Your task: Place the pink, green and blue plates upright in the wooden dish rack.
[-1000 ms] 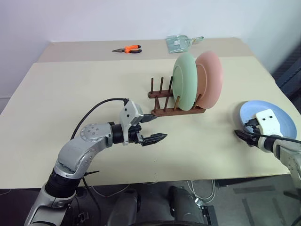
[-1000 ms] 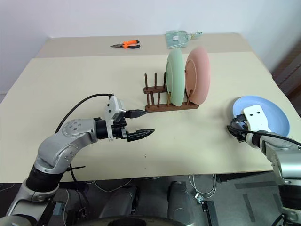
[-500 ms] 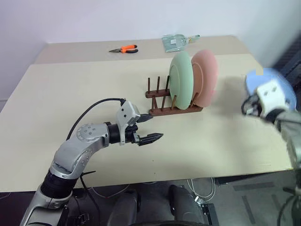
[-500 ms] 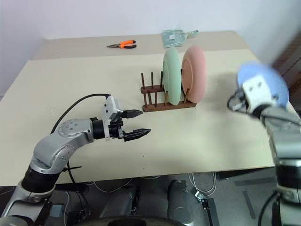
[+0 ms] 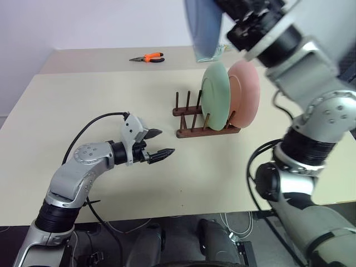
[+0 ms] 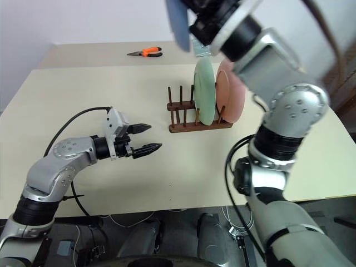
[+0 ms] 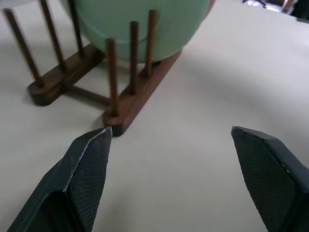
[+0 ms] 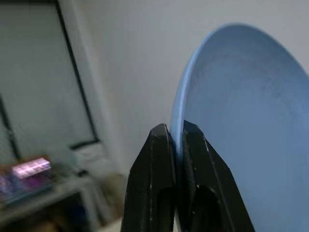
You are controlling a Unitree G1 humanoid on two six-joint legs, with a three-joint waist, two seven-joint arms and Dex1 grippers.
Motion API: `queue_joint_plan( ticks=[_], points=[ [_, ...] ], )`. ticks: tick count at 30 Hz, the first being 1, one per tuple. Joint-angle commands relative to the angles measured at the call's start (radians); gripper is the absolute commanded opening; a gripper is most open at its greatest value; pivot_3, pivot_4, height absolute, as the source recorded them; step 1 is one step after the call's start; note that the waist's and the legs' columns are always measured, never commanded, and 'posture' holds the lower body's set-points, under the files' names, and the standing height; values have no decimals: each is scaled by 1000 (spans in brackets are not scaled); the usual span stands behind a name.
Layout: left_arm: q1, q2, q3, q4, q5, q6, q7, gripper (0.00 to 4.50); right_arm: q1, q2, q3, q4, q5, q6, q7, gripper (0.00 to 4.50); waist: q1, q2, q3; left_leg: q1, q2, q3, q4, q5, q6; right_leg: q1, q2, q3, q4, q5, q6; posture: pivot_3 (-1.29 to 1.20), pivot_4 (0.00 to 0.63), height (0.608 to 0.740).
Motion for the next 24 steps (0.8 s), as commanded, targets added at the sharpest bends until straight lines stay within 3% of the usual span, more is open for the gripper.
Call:
queue_joint_plan(
  ticks=[1,8,18,21,24],
  points=[
    [13,20,45,-14,4,-27,-7,4086,33,70,-11,17,123,-3,-176,10,-1,0,0,0,0,0,-1,0,0,0,0,0,0,0,0,0,150,740],
    [38,19,59,-37,6,-22,3,4086,150,104,43,21,168,-5,-302,10,-6,1,0,0,0,2,-1,0,0,-1,0,0,1,1,1,0,150,740],
    [30,9,44,-38,7,-17,3,4086,207,82,62,78,201,-6,-371,10,-8,1,0,1,0,4,-1,0,0,-1,2,0,1,0,1,0,150,740],
    [28,3,37,-41,9,-13,8,4086,198,28,111,72,91,-16,-302,1086,-8,1,0,1,0,5,-1,0,0,-1,2,0,1,0,1,0,150,740],
    [31,-4,33,-51,8,-6,16,4086,196,-74,212,-2,-80,-51,-175,2489,-6,1,0,0,0,5,-1,0,0,0,2,0,0,0,1,0,150,740]
  ],
)
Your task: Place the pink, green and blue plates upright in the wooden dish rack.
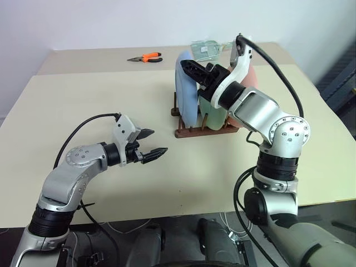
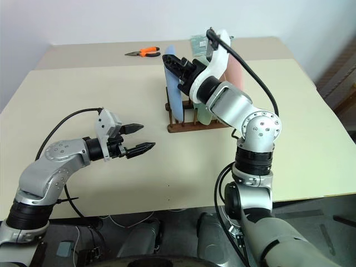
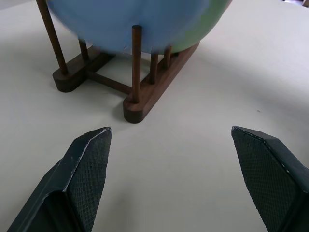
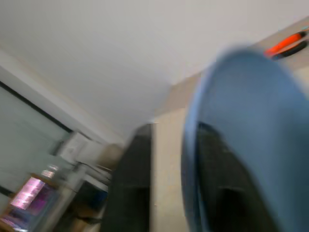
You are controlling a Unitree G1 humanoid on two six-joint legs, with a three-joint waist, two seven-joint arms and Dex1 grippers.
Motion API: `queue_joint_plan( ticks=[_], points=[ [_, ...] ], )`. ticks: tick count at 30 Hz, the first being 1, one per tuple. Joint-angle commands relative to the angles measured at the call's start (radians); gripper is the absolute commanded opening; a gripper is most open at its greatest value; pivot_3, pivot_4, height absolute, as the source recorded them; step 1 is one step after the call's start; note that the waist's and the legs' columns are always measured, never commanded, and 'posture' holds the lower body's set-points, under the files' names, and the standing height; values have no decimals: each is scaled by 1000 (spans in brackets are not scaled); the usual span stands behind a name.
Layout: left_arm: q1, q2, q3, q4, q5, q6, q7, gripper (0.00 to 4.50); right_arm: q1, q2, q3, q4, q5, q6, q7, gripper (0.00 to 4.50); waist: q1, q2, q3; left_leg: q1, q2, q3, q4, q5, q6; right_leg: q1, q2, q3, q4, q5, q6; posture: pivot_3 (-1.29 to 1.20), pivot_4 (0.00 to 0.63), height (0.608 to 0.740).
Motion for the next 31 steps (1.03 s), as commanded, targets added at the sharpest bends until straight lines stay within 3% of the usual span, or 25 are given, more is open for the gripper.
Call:
queue_joint_plan(
  ticks=[1,6,10,15,18,20,24,31],
  points=[
    [-4,-6,1,-41,-2,-5,8,4086,-25,-105,95,-113,-185,-61,153,2489,0,0,0,0,0,0,0,0,0,0,0,0,0,0,0,0,150,740],
    [3,-15,-4,-37,6,-6,16,4086,14,-361,133,-238,-391,-168,429,2489,3,0,0,0,0,0,0,0,0,0,0,0,-1,-1,3,0,150,740],
    [8,-11,6,-5,24,-24,22,4086,112,-535,-91,-264,-310,-175,592,2489,7,-1,0,-1,0,0,1,0,0,3,-1,-1,-3,-3,4,0,150,740],
    [7,-8,48,122,93,-119,45,4086,500,-740,-358,-211,-396,-206,840,2489,26,-3,0,0,0,2,1,-1,2,4,-2,-1,-5,-4,4,0,150,740],
    [23,17,82,234,134,-199,39,4086,725,-747,-422,-144,-483,-274,933,3369,26,-2,0,0,1,3,1,-2,2,4,-2,-1,-5,-4,4,0,150,740],
    [35,39,104,294,157,-238,36,4500,854,-770,-373,-79,-620,-381,991,4369,22,-2,0,1,1,5,1,-2,2,4,-2,1,-5,-4,4,0,150,740],
    [67,60,131,361,213,-329,60,4500,913,-725,-283,8,-780,-561,999,4487,9,0,1,1,2,8,2,-2,2,3,-4,1,-5,-4,4,0,150,740],
    [130,25,161,324,221,-339,110,4500,858,-659,-201,113,-864,-668,1006,4487,7,0,1,1,2,5,2,-2,2,4,-4,1,-5,-4,4,0,150,740]
  ],
)
